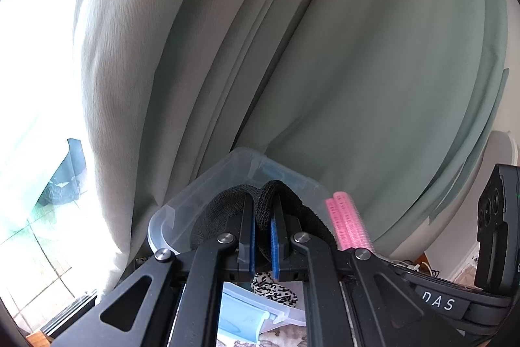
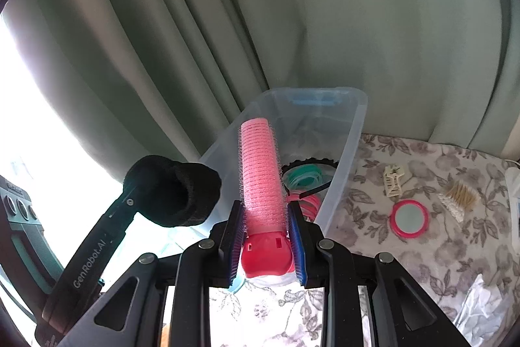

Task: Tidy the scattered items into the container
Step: 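Lower the pouch into the container and open the left gripper while the right releases the roller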

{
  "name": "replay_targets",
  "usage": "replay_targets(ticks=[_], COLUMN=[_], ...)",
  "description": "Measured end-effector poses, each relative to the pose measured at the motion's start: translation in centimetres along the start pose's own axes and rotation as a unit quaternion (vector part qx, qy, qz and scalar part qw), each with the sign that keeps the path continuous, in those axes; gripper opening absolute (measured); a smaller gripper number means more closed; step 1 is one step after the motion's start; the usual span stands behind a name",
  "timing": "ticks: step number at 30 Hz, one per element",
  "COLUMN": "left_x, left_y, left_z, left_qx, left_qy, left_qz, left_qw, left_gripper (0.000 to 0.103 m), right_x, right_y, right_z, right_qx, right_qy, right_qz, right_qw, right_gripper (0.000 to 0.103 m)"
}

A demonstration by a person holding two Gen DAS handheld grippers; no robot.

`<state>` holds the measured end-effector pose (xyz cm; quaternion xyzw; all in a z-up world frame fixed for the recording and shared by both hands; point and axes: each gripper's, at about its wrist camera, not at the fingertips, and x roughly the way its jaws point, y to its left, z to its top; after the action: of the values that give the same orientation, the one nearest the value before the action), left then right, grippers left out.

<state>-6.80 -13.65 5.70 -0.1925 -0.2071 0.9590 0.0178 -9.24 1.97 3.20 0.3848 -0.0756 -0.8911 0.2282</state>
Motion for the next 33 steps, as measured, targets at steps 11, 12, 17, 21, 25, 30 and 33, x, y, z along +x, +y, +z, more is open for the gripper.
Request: replay_targets(ticks=[11, 12, 17, 21, 25, 30, 33], left_x=[3.0, 3.2, 4.3, 4.8, 4.9, 5.2, 5.3], left_y=[2.9, 2.9, 3.3, 3.6, 3.8, 4.1, 4.4], left_z=[-1.3, -1.3, -1.8, -1.7, -1.8, -1.9, -1.9], left_qx=[-0.007, -0.007, -0.010, -0.011, -0.012, -0.016, -0.018], left_qy=[0.020, 0.022, 0.031, 0.037, 0.043, 0.050, 0.054], left_qz=[0.009, 0.010, 0.015, 0.018, 0.020, 0.024, 0.027], left_qw=[0.9997, 0.9997, 0.9994, 0.9991, 0.9988, 0.9983, 0.9980], left_gripper=[0.007, 0.007, 0.007, 0.007, 0.007, 0.007, 0.007], right_x=[2.3, 2.6, 3.6, 4.0, 4.5, 4.6, 4.8], right_y=[0.1, -0.1, -0.3, -0.6, -0.7, -0.4, -0.3], right_z=[-0.3, -0.3, -0.5, -0.6, -0.5, -0.6, -0.7], right_qx=[0.001, 0.001, 0.004, 0.008, 0.008, 0.003, 0.001], right_qy=[0.031, 0.034, 0.044, 0.049, 0.050, 0.052, 0.052], right_qz=[0.003, 0.003, 0.005, 0.004, 0.006, 0.008, 0.010], right_qw=[1.000, 0.999, 0.999, 0.999, 0.999, 0.999, 0.999], right_gripper=[0.029, 0.029, 0.030, 0.030, 0.031, 0.031, 0.031])
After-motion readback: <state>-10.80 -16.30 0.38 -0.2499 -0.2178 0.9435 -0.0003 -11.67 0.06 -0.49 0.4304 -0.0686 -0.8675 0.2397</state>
